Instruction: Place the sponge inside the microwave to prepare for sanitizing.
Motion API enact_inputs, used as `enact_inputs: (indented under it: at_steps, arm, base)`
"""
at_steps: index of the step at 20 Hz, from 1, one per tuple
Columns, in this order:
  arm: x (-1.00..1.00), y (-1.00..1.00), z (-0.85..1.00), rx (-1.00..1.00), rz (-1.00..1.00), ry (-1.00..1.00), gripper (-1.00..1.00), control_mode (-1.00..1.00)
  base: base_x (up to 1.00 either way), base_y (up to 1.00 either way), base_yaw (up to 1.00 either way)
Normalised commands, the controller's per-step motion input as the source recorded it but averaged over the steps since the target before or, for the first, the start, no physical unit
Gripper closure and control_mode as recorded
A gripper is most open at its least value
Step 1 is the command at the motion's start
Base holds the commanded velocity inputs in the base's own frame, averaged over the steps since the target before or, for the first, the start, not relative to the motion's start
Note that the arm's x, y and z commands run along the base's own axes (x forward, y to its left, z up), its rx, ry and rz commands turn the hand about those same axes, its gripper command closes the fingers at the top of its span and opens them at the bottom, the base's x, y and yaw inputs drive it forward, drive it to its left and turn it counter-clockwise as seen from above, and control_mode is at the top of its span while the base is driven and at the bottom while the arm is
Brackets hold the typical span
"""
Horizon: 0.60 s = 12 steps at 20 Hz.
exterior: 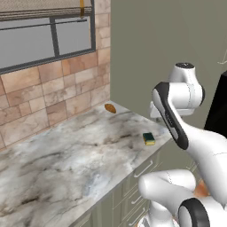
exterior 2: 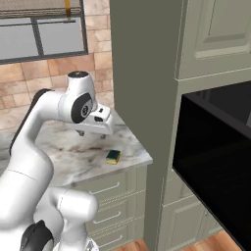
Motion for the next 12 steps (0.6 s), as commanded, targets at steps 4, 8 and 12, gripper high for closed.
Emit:
enact_inputs:
  at_steps: [4, 8, 12]
  arm:
    - [0.56, 0.0, -0.41, 0.0, 0.0, 0.0, -1.0, -1.0]
    - [0.46, 0.0, -0.58, 0.0, 0.0, 0.0, -1.0, -1.0]
    - [0.41, 0.0, -0.6, -0.01, 0.0, 0.0, -1.0, -1.0]
  base:
    - [0.0, 0.0, 0.0]
    - [0.0, 0.0, 0.0]
    - [0.0, 0.0, 0.0]
